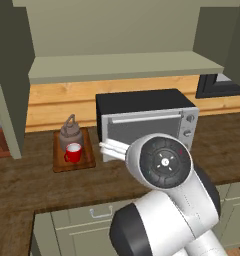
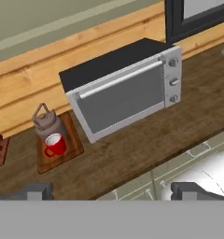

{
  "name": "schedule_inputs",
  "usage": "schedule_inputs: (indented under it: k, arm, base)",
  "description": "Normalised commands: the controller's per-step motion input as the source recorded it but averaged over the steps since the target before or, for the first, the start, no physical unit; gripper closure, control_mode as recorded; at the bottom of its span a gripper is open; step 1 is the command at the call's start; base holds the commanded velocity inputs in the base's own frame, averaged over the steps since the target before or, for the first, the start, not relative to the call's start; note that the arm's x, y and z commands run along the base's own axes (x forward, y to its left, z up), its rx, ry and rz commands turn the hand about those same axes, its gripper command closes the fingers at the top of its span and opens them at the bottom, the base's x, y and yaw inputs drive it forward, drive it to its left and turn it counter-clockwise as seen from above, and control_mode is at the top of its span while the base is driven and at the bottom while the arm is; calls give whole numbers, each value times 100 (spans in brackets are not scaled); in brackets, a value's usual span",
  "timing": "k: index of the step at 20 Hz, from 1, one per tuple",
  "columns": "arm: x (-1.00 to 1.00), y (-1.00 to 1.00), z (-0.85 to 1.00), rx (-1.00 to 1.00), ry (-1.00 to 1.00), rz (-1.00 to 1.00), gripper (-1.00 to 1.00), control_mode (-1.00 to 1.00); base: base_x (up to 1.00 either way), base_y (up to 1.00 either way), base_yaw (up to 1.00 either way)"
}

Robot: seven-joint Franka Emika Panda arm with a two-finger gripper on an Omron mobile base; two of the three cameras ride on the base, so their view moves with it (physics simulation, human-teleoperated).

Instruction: Pick the kettle from the counter and place it on the tray. Then pick the mug from the cabinet and place it on the tray. Then close the cabinet doors.

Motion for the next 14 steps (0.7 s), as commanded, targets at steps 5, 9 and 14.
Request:
schedule_inputs:
  k: [5, 9, 14]
  arm:
    - [-39, 30, 45, 21, 1, 1, -100, -100]
    - [-43, 27, 29, 33, 7, 13, -100, -100]
    - [-33, 56, 16, 31, 9, 10, -100, -100]
  base:
    - [0, 0, 0]
    - [0, 0, 0]
    - [0, 0, 0]
